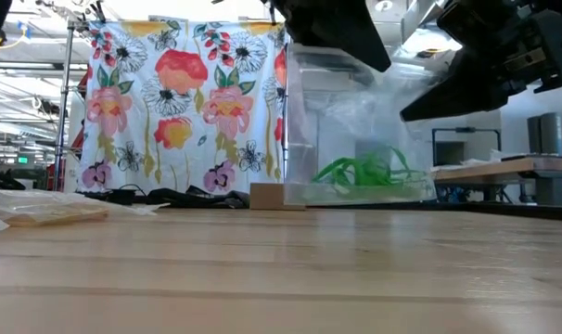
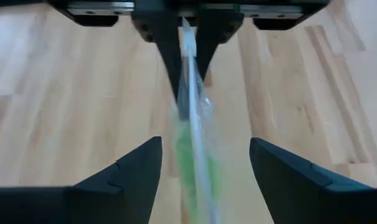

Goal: Sort rubber bands
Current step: Close the transparent zip bag

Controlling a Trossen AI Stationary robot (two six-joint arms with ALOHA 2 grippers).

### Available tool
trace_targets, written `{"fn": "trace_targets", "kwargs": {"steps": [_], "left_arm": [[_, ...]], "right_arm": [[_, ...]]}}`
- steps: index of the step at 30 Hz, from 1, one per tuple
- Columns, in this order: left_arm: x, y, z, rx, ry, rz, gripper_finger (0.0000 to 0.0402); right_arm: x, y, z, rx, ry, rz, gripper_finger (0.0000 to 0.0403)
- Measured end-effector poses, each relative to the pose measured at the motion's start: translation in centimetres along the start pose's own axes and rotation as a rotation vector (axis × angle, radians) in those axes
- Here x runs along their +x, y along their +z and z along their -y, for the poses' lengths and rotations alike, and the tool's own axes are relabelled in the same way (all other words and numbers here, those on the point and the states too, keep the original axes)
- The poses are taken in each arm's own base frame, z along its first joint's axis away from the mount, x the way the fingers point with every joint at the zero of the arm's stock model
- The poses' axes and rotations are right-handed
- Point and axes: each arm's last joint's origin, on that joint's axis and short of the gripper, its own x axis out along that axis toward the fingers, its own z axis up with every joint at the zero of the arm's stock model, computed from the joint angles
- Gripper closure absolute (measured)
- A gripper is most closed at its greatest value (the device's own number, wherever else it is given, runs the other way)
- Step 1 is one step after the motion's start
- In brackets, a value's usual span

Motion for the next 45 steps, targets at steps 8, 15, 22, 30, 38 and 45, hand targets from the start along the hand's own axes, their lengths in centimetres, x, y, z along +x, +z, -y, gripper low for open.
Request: {"fn": "trace_targets", "kwargs": {"steps": [8,15,22,30,38,45], "left_arm": [[0.0,0.1,0.1,0.032,-0.022,0.014,0.0276],[0.0,0.3,0.1,0.042,-0.023,0.026,0.0392],[0.0,0.2,0.0,0.058,0.011,0.023,0.0400],[-5.2,0.8,-1.3,0.041,0.061,-0.116,0.0401],[-15.5,-0.3,2.9,-0.059,-0.062,-0.172,0.0401],[-23.0,-3.2,9.9,-0.239,-0.186,-0.143,0.0401]], "right_arm": [[0.0,0.0,0.1,-0.003,0.003,-0.004,0.0403],[0.0,0.0,0.0,0.043,0.041,-0.006,0.0364],[-0.4,1.0,-0.6,0.011,0.089,-0.050,0.0262],[-3.9,3.5,-1.0,0.054,0.137,-0.148,0.0205],[-5.7,2.2,-1.4,0.037,0.069,-0.132,0.0211],[-5.1,2.0,-1.5,0.046,0.047,-0.146,0.0219]]}}
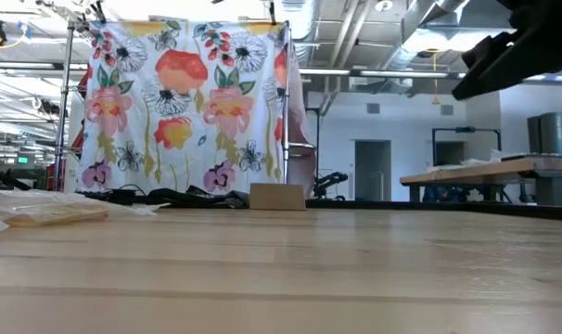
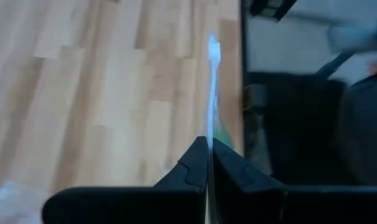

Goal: Sort rubber bands
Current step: Close the transparent zip bag

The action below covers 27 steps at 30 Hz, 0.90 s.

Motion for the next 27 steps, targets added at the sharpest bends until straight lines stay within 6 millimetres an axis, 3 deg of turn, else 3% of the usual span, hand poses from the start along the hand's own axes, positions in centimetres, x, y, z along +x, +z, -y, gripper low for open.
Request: {"fn": "trace_targets", "kwargs": {"steps": [4,13,21,27], "left_arm": [[-0.4,-3.2,3.3,-0.078,-0.014,0.064,0.0401],[3.7,-10.0,8.7,-0.157,-0.032,0.002,0.0401],[3.5,-9.9,11.1,-0.234,-0.194,0.104,0.0401],[6.7,-13.6,10.5,-0.255,-0.110,0.070,0.0401]], "right_arm": [[0.5,0.1,0.2,0.013,-0.017,0.001,0.0220],[1.1,0.3,1.1,0.024,-0.065,-0.004,0.0220],[1.7,0.5,2.7,0.035,-0.133,-0.011,0.0221],[1.9,0.5,3.4,0.040,-0.162,-0.024,0.0220]]}}
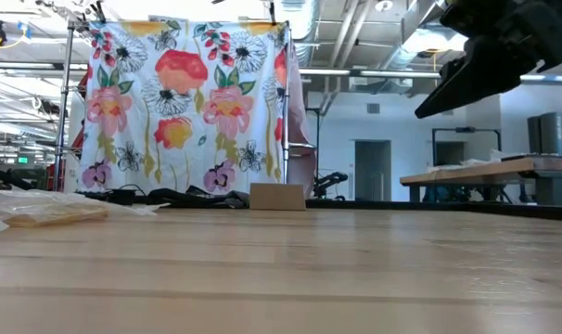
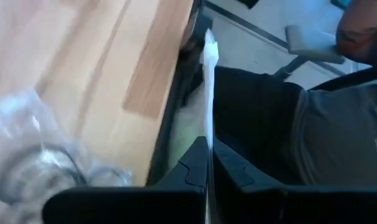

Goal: Sort rubber bands
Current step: Close the transparent zip bag

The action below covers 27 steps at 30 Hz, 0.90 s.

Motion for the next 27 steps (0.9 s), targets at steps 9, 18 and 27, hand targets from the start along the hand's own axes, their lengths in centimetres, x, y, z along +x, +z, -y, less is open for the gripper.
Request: {"fn": "trace_targets", "kwargs": {"steps": [9,18,27], "left_arm": [[4.0,-5.1,-7.2,-0.179,0.159,-0.164,0.0401],[5.3,-6.6,-12.4,-0.204,0.347,-0.190,0.0401],[4.0,-3.6,-15.8,-0.079,0.617,-0.240,0.0401]], "right_arm": [[0.1,0.0,0.1,-0.023,-0.003,-0.006,0.0220],[0.0,0.0,0.1,-0.017,-0.003,-0.006,0.0220],[0.0,0.0,0.1,0.008,-0.001,-0.006,0.0220]]}}
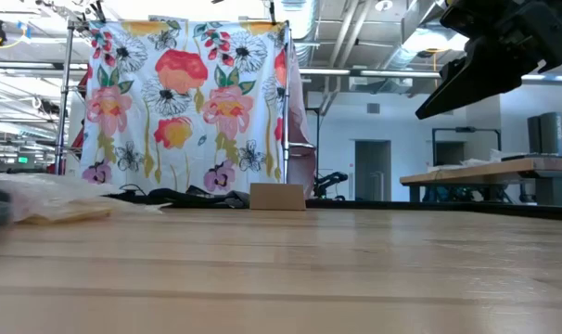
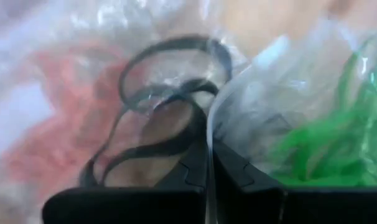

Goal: Sort rubber bands
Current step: Close the transparent zip bag

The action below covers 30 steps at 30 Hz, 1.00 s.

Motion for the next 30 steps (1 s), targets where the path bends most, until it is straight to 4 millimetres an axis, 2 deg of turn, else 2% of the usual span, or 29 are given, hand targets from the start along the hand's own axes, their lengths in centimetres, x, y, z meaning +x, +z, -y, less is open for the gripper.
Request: {"fn": "trace_targets", "kwargs": {"steps": [3,7,13,17,23,30], "left_arm": [[-0.7,1.2,-1.0,0.022,0.031,0.012,0.0401],[-2.7,2.4,-0.6,0.033,-0.135,-0.006,0.0401],[-6.8,2.5,-0.2,0.049,-0.311,0.017,0.0401],[-8.5,1.9,-0.3,0.075,-0.376,0.002,0.0401],[-8.8,1.2,-0.9,0.077,-0.345,-0.044,0.0401],[-8.3,1.9,-1.6,0.181,-0.250,0.047,0.0401]], "right_arm": [[0.0,0.0,0.0,0.003,0.001,0.000,0.0220],[0.0,0.0,0.0,0.003,0.006,0.000,0.0220],[0.0,0.0,0.0,0.018,0.007,-0.005,0.0220],[0.0,-0.1,0.0,0.037,0.019,-0.017,0.0220],[0.0,-0.1,0.0,0.040,0.020,-0.018,0.0220],[0.0,-0.1,0.0,0.040,0.019,-0.018,0.0220]]}}
